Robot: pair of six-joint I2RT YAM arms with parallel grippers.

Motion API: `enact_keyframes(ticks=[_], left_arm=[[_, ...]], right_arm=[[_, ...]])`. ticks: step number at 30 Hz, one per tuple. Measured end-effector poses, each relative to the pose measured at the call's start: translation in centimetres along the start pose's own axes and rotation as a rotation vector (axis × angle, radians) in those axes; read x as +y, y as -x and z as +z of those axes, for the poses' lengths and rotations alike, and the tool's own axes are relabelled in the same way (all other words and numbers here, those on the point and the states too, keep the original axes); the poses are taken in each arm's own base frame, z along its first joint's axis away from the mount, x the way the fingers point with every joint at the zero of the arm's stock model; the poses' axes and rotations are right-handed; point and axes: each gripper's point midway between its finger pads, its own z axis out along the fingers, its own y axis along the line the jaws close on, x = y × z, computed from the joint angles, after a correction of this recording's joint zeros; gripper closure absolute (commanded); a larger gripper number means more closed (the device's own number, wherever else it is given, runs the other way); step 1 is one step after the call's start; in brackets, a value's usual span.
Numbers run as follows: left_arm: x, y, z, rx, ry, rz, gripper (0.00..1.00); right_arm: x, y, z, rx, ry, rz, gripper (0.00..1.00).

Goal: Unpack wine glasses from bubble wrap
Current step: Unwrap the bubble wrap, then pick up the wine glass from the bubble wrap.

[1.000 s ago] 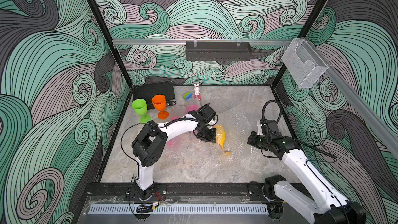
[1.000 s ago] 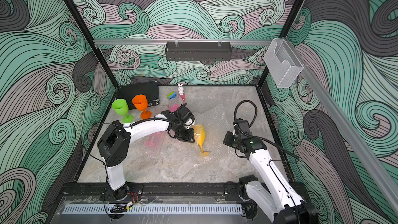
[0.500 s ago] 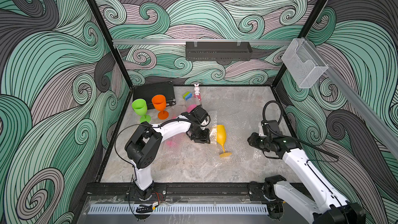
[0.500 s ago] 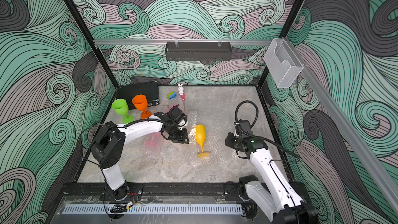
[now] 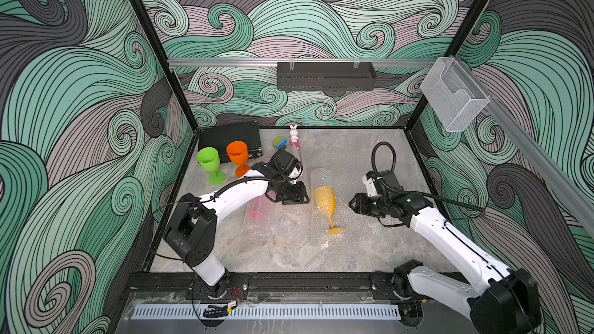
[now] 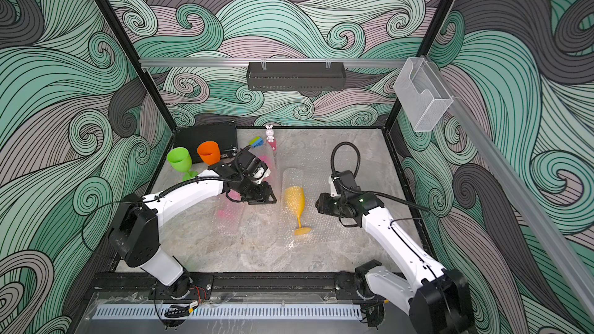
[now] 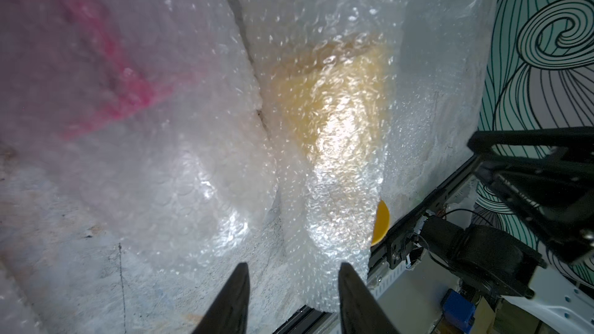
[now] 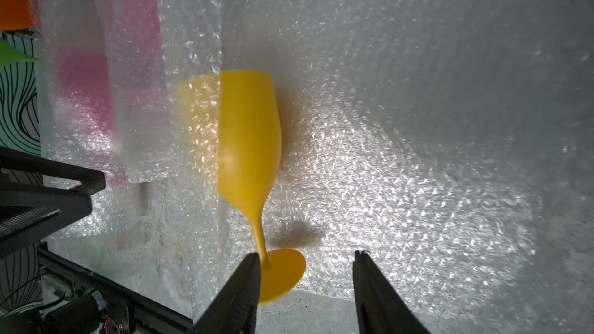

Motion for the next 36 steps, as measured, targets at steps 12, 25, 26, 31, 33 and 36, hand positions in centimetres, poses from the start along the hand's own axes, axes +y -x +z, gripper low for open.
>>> enact_keyframes(ticks=[12,25,26,31,33,36], left_arm=[[-4.0,0.4,-2.1,-0.012,-0.183,-0.037,0.53],[-3.7,0.2,-1.4,-0.005,-0.196,-0.058,0.53],[-3.7,0.2,-1.4,-0.007,-0.197,-0.058,0.53],[-3.8,0.3,-1.5,-0.008,-0.199,-0.058,0.53],[-3.7,0.3,-1.5,-0.008,-0.201,-0.06,0.53],[-3.7,0.3,-1.5,-0.007,-0.204,-0.062,0.53]], right_arm=[[3.7,-2.7,5.5,0.155,0.103,-0.051,0.54],[4.0,-6.0,10.0,0.269,0.079,-0.077,0.73],[4.0,-6.1,10.1,0.272,0.078,-0.074,0.75],[3.9,-5.9,9.8,0.254,0.077,-0.084,0.86],[3.8,-5.7,9.4,0.239,0.068,-0.089,0.87],[3.7,-5.2,8.7,0.207,0.062,-0.102,0.88]])
